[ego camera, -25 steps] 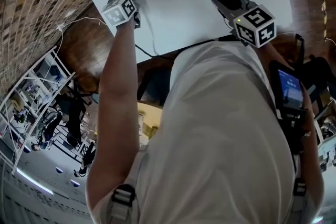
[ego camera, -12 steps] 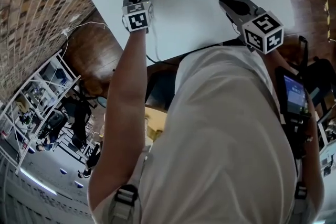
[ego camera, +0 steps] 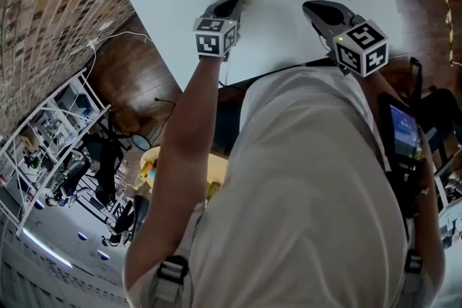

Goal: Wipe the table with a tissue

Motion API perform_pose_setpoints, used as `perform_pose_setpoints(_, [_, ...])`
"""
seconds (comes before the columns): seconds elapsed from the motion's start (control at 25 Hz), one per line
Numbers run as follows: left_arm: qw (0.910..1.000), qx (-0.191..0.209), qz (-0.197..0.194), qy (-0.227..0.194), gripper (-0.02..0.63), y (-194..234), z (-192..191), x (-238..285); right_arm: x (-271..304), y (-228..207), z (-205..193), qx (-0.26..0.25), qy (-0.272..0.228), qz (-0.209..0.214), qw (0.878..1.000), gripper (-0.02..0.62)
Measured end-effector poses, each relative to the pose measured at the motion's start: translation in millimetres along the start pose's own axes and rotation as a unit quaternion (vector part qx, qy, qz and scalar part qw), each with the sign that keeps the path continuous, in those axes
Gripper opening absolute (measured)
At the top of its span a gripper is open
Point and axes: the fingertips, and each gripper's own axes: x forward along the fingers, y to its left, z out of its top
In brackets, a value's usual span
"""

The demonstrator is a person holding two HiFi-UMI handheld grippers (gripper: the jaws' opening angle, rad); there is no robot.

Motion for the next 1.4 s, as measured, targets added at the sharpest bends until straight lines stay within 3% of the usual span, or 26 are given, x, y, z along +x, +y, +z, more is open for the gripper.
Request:
perform_pose_setpoints(0.04, [0.9998,-0.004,-0.015,-0.015,0.015,-13,4,0,0,-1,2,-0.001,-0.002,0.001,1.000,0.008])
perform_pose_setpoints(0.12, [0.9984,-0.025,-0.010,-0.050,0.015,-19,15,-6,0,-3,7,-0.001,-0.005,0.001,1.000,0.008])
perform_pose_setpoints(0.28, [0.9874,-0.108,0.066,-0.095,0.015,30,19,-29,4,-5,7,0.001,-0.002,0.002,1.000,0.008])
perform_pose_setpoints(0.52, [0.9762,-0.122,0.163,-0.076,0.015,112,-4,-64,7,-3,4,0.003,0.001,0.010,1.000,0.008])
perform_pose_setpoints(0.68, [0.9655,-0.153,0.204,-0.053,0.015,139,-22,-75,4,-9,2,0.006,0.004,0.011,1.000,0.008])
perform_pose_setpoints(0.8, [0.9689,-0.152,0.193,-0.033,0.017,135,-17,-66,3,-12,3,0.007,0.005,0.007,1.000,0.008])
perform_pose_setpoints(1.04, [0.9689,-0.149,0.193,-0.042,0.017,133,8,-41,0,-15,1,0.010,0.008,0.006,1.000,0.008])
perform_pose_setpoints(1.2, [0.9768,-0.108,0.183,-0.023,0.017,116,25,-23,-1,-16,3,0.015,0.007,0.006,1.000,0.008])
perform_pose_setpoints(1.4, [0.9728,-0.071,0.220,0.009,0.016,122,21,-10,1,-16,10,0.019,-0.001,-0.001,1.000,0.008])
